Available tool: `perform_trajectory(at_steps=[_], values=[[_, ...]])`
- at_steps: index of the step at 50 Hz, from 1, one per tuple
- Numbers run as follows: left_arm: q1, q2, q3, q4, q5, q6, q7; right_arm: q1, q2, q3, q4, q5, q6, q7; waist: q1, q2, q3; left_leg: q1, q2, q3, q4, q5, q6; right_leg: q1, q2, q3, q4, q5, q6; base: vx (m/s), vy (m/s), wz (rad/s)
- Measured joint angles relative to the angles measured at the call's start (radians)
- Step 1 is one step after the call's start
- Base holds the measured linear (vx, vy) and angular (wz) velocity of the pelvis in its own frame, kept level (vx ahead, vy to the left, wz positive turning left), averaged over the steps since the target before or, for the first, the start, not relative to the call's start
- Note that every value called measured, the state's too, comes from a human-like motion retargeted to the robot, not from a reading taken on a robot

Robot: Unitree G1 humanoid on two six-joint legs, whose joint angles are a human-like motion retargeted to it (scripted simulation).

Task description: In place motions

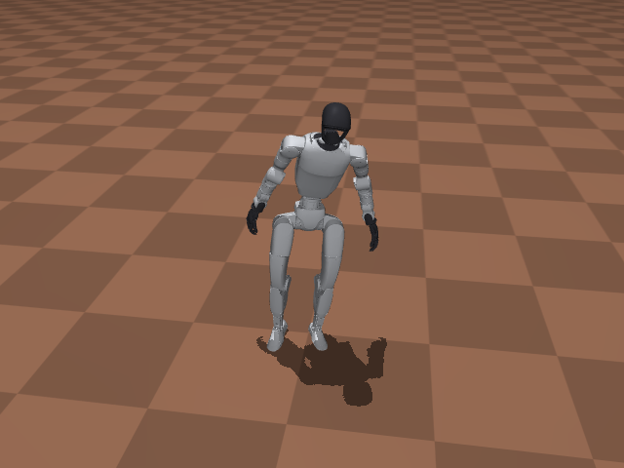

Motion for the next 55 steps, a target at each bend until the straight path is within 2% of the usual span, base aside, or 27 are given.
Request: perform_trajectory(at_steps=[3,7,10,15,20,25,30,35,40,44,48,50,52,55], values=[[0.004,-0.048,0.007,0.004,-0.024,0.009,-0.003,0.011,0.011,-0.013,0.037,0.006,0.006,0.027,-0.016,0.005,-0.050,0.038,-0.028,0.000,-0.006,-0.011,0.006,0.068,-0.005,-0.092,-0.074,-0.057,-0.070,0.28,-0.01,-0.14],[-0.007,-0.135,0.024,0.040,-0.090,0.036,-0.067,0.020,0.019,-0.050,0.087,0.000,0.046,0.089,0.050,0.034,-0.137,0.067,-0.037,0.052,-0.016,-0.024,-0.004,0.071,-0.032,-0.001,-0.095,-0.063,-0.073,0.25,-0.07,-0.67],[-0.024,-0.210,0.040,0.097,-0.166,0.043,-0.101,0.023,0.022,-0.064,0.079,-0.010,0.078,0.136,0.058,0.062,-0.185,0.078,-0.041,0.067,-0.026,-0.026,-0.003,0.096,-0.020,-0.052,-0.130,-0.078,-0.099,0.17,-0.03,-0.13],[-0.088,-0.256,-0.009,0.230,-0.240,0.054,-0.170,-0.004,0.021,-0.044,0.049,-0.007,0.104,0.172,-0.003,0.098,-0.227,0.082,-0.046,0.031,-0.037,-0.028,-0.008,0.121,-0.003,-0.056,-0.149,-0.084,-0.090,0.10,-0.03,0.51],[-0.131,-0.280,-0.096,0.289,-0.123,0.141,-0.111,-0.037,0.015,-0.041,0.044,-0.018,0.135,0.222,0.010,0.124,-0.276,0.086,-0.040,0.032,-0.060,-0.029,-0.023,0.120,0.008,-0.078,-0.151,-0.100,-0.079,0.04,-0.11,0.24],[-0.127,-0.266,-0.177,0.258,0.023,0.076,-0.114,-0.069,0.009,-0.016,0.005,-0.034,0.139,0.245,-0.002,0.141,-0.282,0.093,-0.032,0.019,-0.066,-0.031,-0.035,0.130,0.024,-0.075,-0.155,-0.116,-0.069,0.01,-0.09,0.15],[-0.117,-0.237,-0.207,0.254,0.109,0.077,-0.062,-0.081,0.011,-0.001,-0.014,-0.027,0.129,0.257,0.004,0.138,-0.292,0.094,-0.030,0.015,-0.072,-0.030,-0.049,0.131,0.031,-0.074,-0.158,-0.133,-0.064,0.01,-0.13,0.08],[-0.110,-0.235,-0.179,0.286,0.064,0.107,-0.073,-0.094,0.006,0.014,0.024,-0.009,0.142,0.256,0.012,0.128,-0.282,0.083,-0.028,0.012,-0.051,-0.040,-0.058,0.128,0.032,-0.066,-0.164,-0.153,-0.062,-0.02,-0.10,0.12],[-0.129,-0.240,-0.130,0.297,-0.001,0.126,-0.091,-0.113,0.000,0.005,0.056,-0.003,0.165,0.253,0.009,0.094,-0.233,-0.012,-0.038,-0.015,0.113,-0.058,-0.044,0.129,-0.013,-0.077,-0.172,-0.170,-0.060,-0.11,-0.08,0.33],[-0.132,-0.232,-0.136,0.282,-0.006,0.120,-0.082,-0.096,-0.005,-0.011,0.061,0.000,0.168,0.251,0.007,0.081,-0.217,-0.089,-0.064,-0.099,0.219,0.003,-0.052,0.117,-0.042,-0.116,-0.180,-0.173,-0.068,-0.12,-0.02,0.46],[-0.104,-0.221,-0.150,0.278,0.011,0.106,-0.061,-0.083,-0.016,-0.020,0.093,-0.012,0.181,0.228,0.037,0.090,-0.215,-0.066,-0.073,-0.127,0.135,-0.045,-0.067,0.112,-0.041,-0.114,-0.177,-0.166,-0.082,-0.03,0.05,-0.28],[-0.081,-0.222,-0.149,0.287,0.025,0.104,-0.052,-0.082,-0.024,-0.035,0.109,-0.032,0.195,0.220,0.044,0.111,-0.222,-0.035,-0.058,-0.102,0.050,-0.009,-0.090,0.115,-0.020,-0.102,-0.175,-0.151,-0.085,0.07,0.15,-0.49],[-0.046,-0.234,-0.134,0.304,0.040,0.108,-0.048,-0.073,-0.035,-0.053,0.114,-0.056,0.208,0.215,0.025,0.129,-0.250,-0.004,-0.044,-0.044,-0.003,-0.008,-0.085,0.112,-0.008,-0.083,-0.171,-0.119,-0.077,0.20,0.20,-0.40],[-0.012,-0.250,-0.100,0.333,0.047,0.125,-0.055,-0.054,-0.031,-0.072,0.097,-0.049,0.212,0.208,-0.023,0.149,-0.297,0.009,-0.043,-0.051,-0.079,0.031,-0.107,0.091,0.000,-0.074,-0.159,-0.087,-0.067,0.16,0.19,-0.13]])
